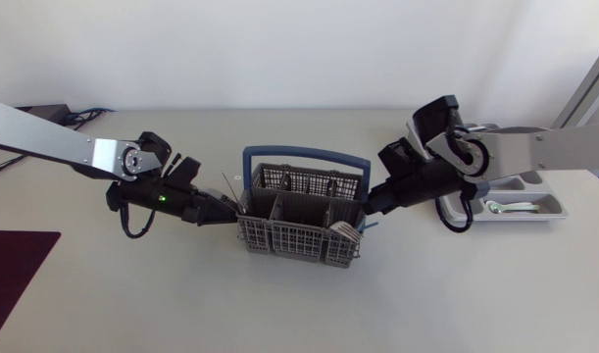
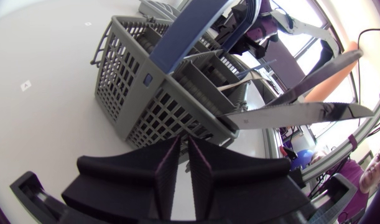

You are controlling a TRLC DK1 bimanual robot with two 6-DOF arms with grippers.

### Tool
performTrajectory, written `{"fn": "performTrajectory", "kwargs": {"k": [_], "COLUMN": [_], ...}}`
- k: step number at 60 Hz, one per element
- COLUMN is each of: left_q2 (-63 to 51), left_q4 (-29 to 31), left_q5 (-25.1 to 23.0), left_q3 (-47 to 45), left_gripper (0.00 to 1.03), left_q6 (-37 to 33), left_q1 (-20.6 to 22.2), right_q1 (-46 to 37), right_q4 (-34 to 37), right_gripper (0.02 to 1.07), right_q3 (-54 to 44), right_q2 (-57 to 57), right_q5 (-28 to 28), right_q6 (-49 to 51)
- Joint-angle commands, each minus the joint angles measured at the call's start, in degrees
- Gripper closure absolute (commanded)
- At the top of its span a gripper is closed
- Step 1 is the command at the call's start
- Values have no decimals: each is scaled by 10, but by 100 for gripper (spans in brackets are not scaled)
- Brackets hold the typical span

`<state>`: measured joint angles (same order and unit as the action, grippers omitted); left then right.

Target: Sort the cutlery from the basket into the organizer compartments.

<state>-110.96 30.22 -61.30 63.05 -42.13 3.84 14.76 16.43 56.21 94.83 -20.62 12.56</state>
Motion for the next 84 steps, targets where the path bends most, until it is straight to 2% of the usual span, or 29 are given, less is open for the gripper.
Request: {"fn": "performTrajectory", "kwargs": {"k": [1,10,23,46,56,60,63,69,75,84], "left_q2": [17,17,15,-8,-6,6,18,48,82,147], "left_q4": [3,3,11,10,11,12,11,12,11,10], "left_q5": [-18,-19,-19,-17,-14,-10,-8,1,7,15], "left_q3": [-10,1,18,81,66,50,34,7,-19,-58], "left_gripper": [90,90,90,90,87,86,80,71,61,48], "left_q6": [-20,-17,-16,23,21,13,3,-14,-28,-43], "left_q1": [-24,-43,-35,-36,-42,-50,-58,-74,-89,-115], "right_q1": [19,32,34,36,35,33,33,40,47,76], "right_q4": [-5,2,18,19,7,-3,-10,-20,-20,-9], "right_gripper": [101,101,101,101,101,94,85,73,62,59], "right_q3": [46,97,157,138,109,87,68,32,2,-25], "right_q2": [30,65,109,87,62,37,12,-49,-118,-209], "right_q5": [-10,-6,3,5,44,69,88,132,148,162], "right_q6": [-16,-25,-31,-36,-33,-32,-28,-15,-1,17]}}
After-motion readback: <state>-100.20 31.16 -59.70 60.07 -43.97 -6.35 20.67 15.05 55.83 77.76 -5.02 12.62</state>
